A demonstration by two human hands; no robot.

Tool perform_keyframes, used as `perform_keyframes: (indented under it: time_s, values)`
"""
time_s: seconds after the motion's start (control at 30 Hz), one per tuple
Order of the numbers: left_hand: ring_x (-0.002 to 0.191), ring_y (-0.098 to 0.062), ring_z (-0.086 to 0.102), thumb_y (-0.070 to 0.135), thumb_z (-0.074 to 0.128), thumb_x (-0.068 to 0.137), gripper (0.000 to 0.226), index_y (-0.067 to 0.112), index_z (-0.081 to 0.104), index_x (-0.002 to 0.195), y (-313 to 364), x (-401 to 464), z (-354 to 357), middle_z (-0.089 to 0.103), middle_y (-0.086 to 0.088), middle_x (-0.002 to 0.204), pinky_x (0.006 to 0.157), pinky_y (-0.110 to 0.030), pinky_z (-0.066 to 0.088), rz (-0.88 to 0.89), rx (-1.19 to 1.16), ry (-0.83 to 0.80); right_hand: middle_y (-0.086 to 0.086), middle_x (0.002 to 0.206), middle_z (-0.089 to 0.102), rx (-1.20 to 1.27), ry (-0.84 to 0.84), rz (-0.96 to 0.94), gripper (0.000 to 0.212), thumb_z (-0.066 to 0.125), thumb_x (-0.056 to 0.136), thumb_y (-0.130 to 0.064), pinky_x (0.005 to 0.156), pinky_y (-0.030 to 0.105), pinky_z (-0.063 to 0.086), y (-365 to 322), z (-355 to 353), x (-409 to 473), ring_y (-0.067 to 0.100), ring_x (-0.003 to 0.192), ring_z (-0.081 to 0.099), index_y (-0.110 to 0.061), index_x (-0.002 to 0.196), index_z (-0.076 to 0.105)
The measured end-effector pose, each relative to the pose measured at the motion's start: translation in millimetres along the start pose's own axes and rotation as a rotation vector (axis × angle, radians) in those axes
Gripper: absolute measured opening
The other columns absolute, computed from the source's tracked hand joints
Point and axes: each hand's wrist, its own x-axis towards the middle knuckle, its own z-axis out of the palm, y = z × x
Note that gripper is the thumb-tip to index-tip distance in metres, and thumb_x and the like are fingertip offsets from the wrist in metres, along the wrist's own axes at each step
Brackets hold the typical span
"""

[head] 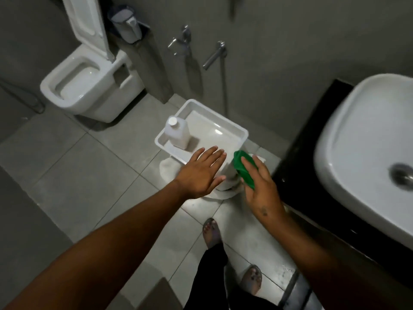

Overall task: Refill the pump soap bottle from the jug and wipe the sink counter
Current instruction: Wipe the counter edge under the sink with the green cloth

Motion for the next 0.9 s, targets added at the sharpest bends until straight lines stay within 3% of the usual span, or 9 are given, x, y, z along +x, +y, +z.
perform_keyframes:
  time_s: [0.13, 0.3, 0.33, 0.43, 0.57, 0.6, 0.73, 0.8, 0.9]
  values:
    - [0.156, -0.026, 0.019, 0.055, 0.027, 0.105, 0.070, 0.009, 0.031, 0.159, 73.4, 23.1, -47.0, 0.029, -0.010, 0.166, 0.124, -0.048, 0.018, 0.181, 0.059, 0.090, 0.003, 0.158, 0.030, 0.049, 0.166, 0.081, 0.082, 0.066, 0.088, 0.003, 0.114, 0.014, 0.025, 16.7, -70.9, -100.4, 0.013, 0.144, 0.033, -0.049, 0.145, 0.037]
    - [0.156, -0.026, 0.019, 0.057, 0.027, 0.105, 0.072, 0.008, 0.035, 0.157, 180.6, 67.6, -83.9, 0.028, -0.010, 0.166, 0.125, -0.048, 0.018, 0.434, 0.047, 0.224, 0.006, 0.153, 0.033, 0.038, 0.399, 0.295, 0.068, 0.062, 0.086, 0.012, 0.113, 0.030, 0.034, 56.4, -138.2, -198.3, 0.025, 0.141, 0.039, -0.026, 0.141, 0.047]
    - [0.156, -0.026, 0.019, 0.057, 0.028, 0.105, 0.072, 0.007, 0.035, 0.157, 202.7, 77.5, -88.6, 0.029, -0.010, 0.166, 0.125, -0.048, 0.017, 0.485, 0.042, 0.232, 0.008, 0.154, 0.032, 0.038, 0.436, 0.349, 0.065, 0.060, 0.086, 0.012, 0.114, 0.028, 0.033, 64.1, -147.7, -213.2, 0.026, 0.141, 0.039, -0.021, 0.141, 0.048]
    - [0.157, -0.027, 0.013, 0.058, 0.029, 0.104, 0.074, 0.006, 0.031, 0.158, 261.2, 106.6, -98.0, 0.025, -0.011, 0.167, 0.126, -0.048, 0.014, 0.587, 0.069, 0.181, 0.011, 0.156, 0.031, 0.061, 0.558, 0.525, 0.059, 0.058, 0.089, 0.009, 0.105, 0.004, 0.026, 83.3, -163.3, -243.1, 0.025, 0.138, 0.041, -0.016, 0.142, 0.051]
    - [0.158, -0.027, 0.004, 0.061, 0.017, 0.103, 0.078, 0.007, 0.023, 0.161, 304.0, 137.3, -97.8, 0.018, -0.011, 0.169, 0.126, -0.048, 0.009, 0.631, 0.223, 0.053, 0.011, 0.156, 0.030, 0.073, 0.740, 0.662, 0.057, 0.056, 0.091, 0.006, 0.100, -0.002, 0.024, 102.7, -168.8, -251.8, 0.023, 0.136, 0.043, -0.018, 0.142, 0.050]
    - [0.158, -0.028, 0.003, 0.061, 0.014, 0.103, 0.079, 0.008, 0.022, 0.161, 304.9, 140.9, -97.7, 0.017, -0.011, 0.169, 0.126, -0.048, 0.009, 0.639, 0.246, 0.041, 0.011, 0.157, 0.029, 0.074, 0.759, 0.680, 0.058, 0.055, 0.091, 0.007, 0.103, 0.002, 0.026, 106.2, -168.9, -249.3, 0.024, 0.136, 0.043, -0.018, 0.143, 0.049]
    - [0.158, -0.031, 0.004, 0.059, 0.009, 0.102, 0.080, 0.006, 0.023, 0.160, 304.7, 140.1, -97.9, 0.018, -0.014, 0.169, 0.125, -0.051, 0.010, 0.659, 0.255, 0.024, 0.013, 0.160, 0.023, 0.016, 0.716, 0.797, 0.060, 0.052, 0.092, 0.003, 0.114, 0.046, 0.036, 119.3, -165.8, -231.6, 0.033, 0.143, 0.034, -0.018, 0.147, 0.044]
    - [0.158, -0.031, 0.002, 0.058, 0.008, 0.102, 0.080, 0.006, 0.022, 0.161, 306.2, 139.2, -99.1, 0.017, -0.014, 0.169, 0.125, -0.051, 0.009, 0.663, 0.243, 0.017, 0.018, 0.159, 0.026, -0.061, 0.702, 0.860, 0.055, 0.056, 0.094, -0.007, 0.116, 0.051, 0.030, 121.6, -161.8, -215.3, 0.038, 0.145, 0.027, -0.015, 0.147, 0.044]
    - [0.158, -0.031, 0.001, 0.058, 0.008, 0.102, 0.079, 0.006, 0.021, 0.161, 305.2, 140.8, -99.1, 0.016, -0.013, 0.169, 0.126, -0.051, 0.008, 0.678, 0.211, 0.010, 0.023, 0.156, 0.032, -0.191, 0.739, 0.961, 0.057, 0.053, 0.098, -0.037, 0.121, 0.054, 0.014, 122.6, -152.5, -192.0, 0.039, 0.148, 0.020, -0.005, 0.144, 0.047]
